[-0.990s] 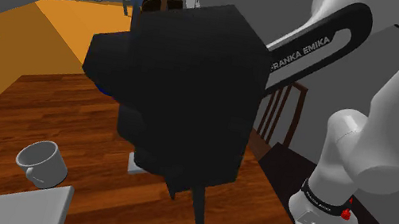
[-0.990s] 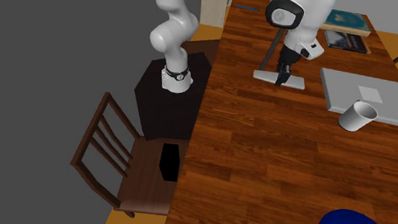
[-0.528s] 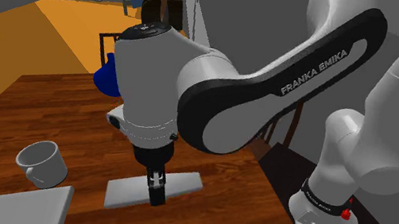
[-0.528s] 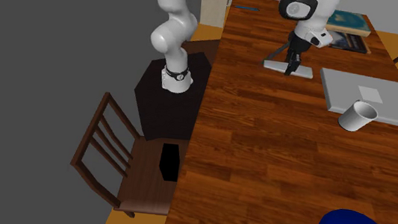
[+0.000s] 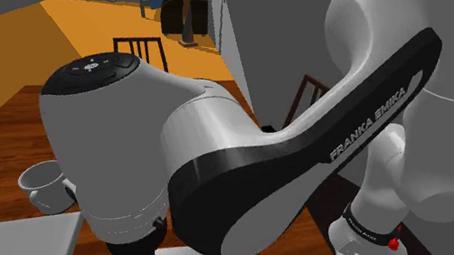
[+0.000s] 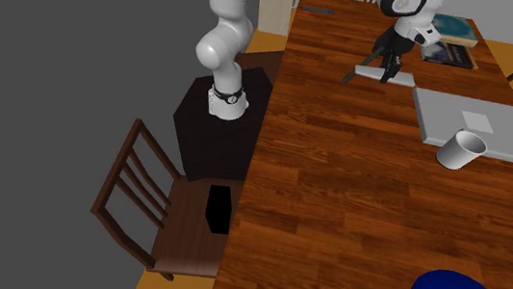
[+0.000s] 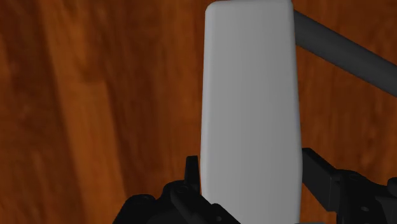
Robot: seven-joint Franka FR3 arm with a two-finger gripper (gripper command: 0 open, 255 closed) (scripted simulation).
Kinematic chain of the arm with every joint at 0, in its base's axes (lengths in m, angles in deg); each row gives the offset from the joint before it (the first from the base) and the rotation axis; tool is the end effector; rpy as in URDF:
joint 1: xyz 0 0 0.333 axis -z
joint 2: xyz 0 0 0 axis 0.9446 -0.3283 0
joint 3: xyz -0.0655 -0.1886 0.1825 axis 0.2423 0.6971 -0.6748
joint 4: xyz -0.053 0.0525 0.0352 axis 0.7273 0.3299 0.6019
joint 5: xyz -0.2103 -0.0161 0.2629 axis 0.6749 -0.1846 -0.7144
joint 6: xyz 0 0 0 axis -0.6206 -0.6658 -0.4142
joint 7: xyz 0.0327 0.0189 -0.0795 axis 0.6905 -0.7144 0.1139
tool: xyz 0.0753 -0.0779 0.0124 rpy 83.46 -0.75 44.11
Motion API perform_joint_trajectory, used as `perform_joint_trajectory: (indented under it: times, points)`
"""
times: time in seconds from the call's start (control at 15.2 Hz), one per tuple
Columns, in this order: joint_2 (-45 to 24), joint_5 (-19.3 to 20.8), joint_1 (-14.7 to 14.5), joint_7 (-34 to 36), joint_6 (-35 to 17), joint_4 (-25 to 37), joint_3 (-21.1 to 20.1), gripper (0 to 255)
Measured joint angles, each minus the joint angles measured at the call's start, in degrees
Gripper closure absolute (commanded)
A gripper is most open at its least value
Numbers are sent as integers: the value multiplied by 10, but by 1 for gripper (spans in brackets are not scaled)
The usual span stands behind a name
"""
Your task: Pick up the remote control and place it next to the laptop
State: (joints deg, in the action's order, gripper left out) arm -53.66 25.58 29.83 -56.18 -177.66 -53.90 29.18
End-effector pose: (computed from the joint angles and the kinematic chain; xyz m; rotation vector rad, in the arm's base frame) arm 0.2153 0.4776 0.4037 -2.7436 -1.5086 -0.0044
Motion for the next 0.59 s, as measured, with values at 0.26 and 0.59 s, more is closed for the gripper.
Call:
perform_joint_trajectory:
  times: [0.26, 0.59]
  points:
    - [-59, 31, -36, 62, 21, 72, -16, 255]
    - [-146, 74, -91, 127, 60, 187, -24, 255]
